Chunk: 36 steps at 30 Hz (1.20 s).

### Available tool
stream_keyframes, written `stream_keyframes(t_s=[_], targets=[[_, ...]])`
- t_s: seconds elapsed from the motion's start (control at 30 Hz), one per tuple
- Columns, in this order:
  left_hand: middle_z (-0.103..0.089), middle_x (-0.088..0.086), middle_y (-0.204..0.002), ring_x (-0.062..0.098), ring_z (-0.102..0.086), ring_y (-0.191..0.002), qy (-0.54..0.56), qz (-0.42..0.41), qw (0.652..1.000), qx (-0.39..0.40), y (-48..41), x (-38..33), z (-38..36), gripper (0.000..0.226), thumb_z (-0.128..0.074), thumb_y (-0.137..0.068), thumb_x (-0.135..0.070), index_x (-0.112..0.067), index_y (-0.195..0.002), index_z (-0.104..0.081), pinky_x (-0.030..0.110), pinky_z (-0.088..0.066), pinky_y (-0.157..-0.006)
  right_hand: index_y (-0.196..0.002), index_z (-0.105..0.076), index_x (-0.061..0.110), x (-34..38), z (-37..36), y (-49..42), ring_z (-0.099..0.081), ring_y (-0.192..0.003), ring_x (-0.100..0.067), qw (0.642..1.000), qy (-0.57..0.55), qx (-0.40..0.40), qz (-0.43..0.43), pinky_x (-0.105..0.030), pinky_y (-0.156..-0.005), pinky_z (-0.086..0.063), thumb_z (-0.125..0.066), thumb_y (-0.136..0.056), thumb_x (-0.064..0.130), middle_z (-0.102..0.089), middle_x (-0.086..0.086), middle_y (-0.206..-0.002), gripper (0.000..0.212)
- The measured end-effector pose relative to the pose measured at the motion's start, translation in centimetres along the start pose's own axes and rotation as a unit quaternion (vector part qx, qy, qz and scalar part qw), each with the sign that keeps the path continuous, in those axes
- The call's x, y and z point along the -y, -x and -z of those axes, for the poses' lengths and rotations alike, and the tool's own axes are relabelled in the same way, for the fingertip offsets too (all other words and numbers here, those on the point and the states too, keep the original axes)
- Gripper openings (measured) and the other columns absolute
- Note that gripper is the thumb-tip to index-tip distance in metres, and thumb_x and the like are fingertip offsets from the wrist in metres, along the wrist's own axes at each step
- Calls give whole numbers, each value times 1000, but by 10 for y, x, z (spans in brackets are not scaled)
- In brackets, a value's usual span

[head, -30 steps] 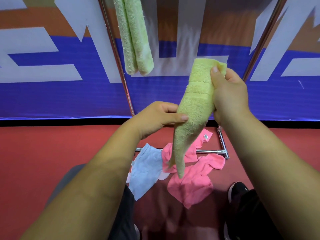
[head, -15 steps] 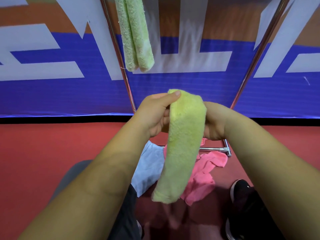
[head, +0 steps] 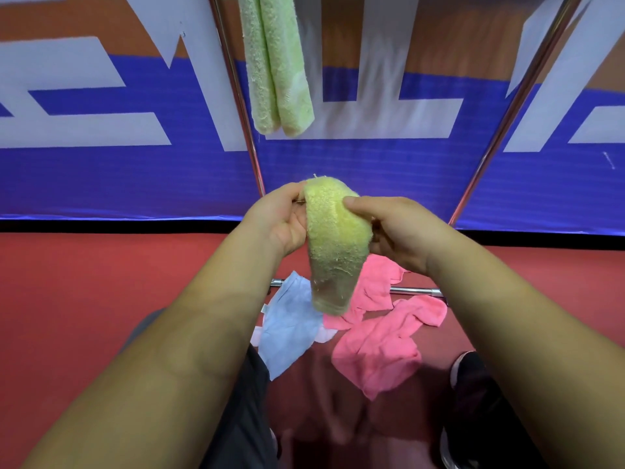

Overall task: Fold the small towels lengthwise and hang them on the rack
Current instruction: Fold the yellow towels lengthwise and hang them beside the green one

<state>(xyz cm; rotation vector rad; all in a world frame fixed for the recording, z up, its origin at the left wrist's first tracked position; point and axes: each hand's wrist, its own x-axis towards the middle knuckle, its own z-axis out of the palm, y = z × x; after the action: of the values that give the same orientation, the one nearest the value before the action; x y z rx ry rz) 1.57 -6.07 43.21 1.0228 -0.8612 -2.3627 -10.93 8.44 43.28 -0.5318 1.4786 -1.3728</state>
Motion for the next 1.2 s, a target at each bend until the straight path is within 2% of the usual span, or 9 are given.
stream_keyframes(t_s=[0.07,0.2,0.4,0.5,0.6,0.8,0.93,1.1,1.2], targets=[[-67,18,-122,36,-69,-123,7,8,1000,-1,-3,0,0,20,-54,-104,-4,0,-121,-66,55,-53,-111,-98,-77,13,0,-1,-1,-74,-78,-18,1000,-13,-1,10,-45,-88,-64,-75,-101,25,-77,-2,-84,13],[-70,12,-94,25,-71,-86,9,-1,1000,-7,0,1,1,23,-45,-101,4,1,-114,-63,41,-61,-90,-84,-64,22,4,3,-2,-51,-58,-16,998,8,-29,52,-30,-57,-40,-74,-101,28,-58,-1,-70,20],[-70,20,-131,31,-68,-112,-89,-7,994,55,3,7,-5,47,-55,-105,-21,4,-145,-59,47,-54,-110,-98,-70,14,13,11,-1,-52,-50,-15,991,29,-105,75,-22,-49,-40,-72,-104,24,-63,-3,-68,12],[-77,11,-117,27,-75,-108,-228,38,968,93,12,13,-13,54,-53,-108,-51,-9,-137,-67,43,-57,-101,-109,-76,4,12,26,-6,-67,-71,-25,985,-1,-165,52,-34,-66,-55,-75,-102,21,-74,-11,-87,19],[-76,15,-130,30,-74,-120,-322,47,937,130,18,23,-16,51,-56,-108,-50,-11,-137,-68,44,-59,-104,-111,-77,5,9,43,-12,-79,-97,-32,975,-23,-222,3,-50,-93,-65,-81,-96,24,-81,-14,-109,25],[-71,13,-110,23,-67,-104,-331,-23,930,155,15,33,-18,17,-69,-104,-21,-11,-119,-71,39,-60,-100,-117,-73,5,10,61,-11,-78,-96,-26,967,-63,-246,-28,-52,-91,-67,-81,-97,27,-79,-7,-111,30],[-67,12,-96,24,-63,-93,-393,-61,909,123,12,38,-20,14,-71,-104,-28,-14,-102,-70,44,-58,-104,-117,-72,10,9,58,-7,-80,-106,-32,967,-101,-233,13,-57,-97,-63,-67,-108,28,-81,-12,-113,21],[-53,2,-77,17,-47,-67,-418,-102,896,109,9,44,-26,29,-62,-105,-41,-24,-82,-58,41,-41,-84,-119,-68,19,9,52,-6,-76,-117,-39,969,-99,-213,71,-69,-100,-58,-56,-110,35,-77,-17,-124,21],[-61,-3,-76,15,-54,-69,-421,-121,892,110,6,45,-25,36,-68,-91,-57,-22,-88,-61,42,-43,-82,-117,-66,23,11,46,-6,-75,-118,-35,966,-103,-219,88,-66,-100,-59,-53,-112,35,-77,-12,-125,19]])
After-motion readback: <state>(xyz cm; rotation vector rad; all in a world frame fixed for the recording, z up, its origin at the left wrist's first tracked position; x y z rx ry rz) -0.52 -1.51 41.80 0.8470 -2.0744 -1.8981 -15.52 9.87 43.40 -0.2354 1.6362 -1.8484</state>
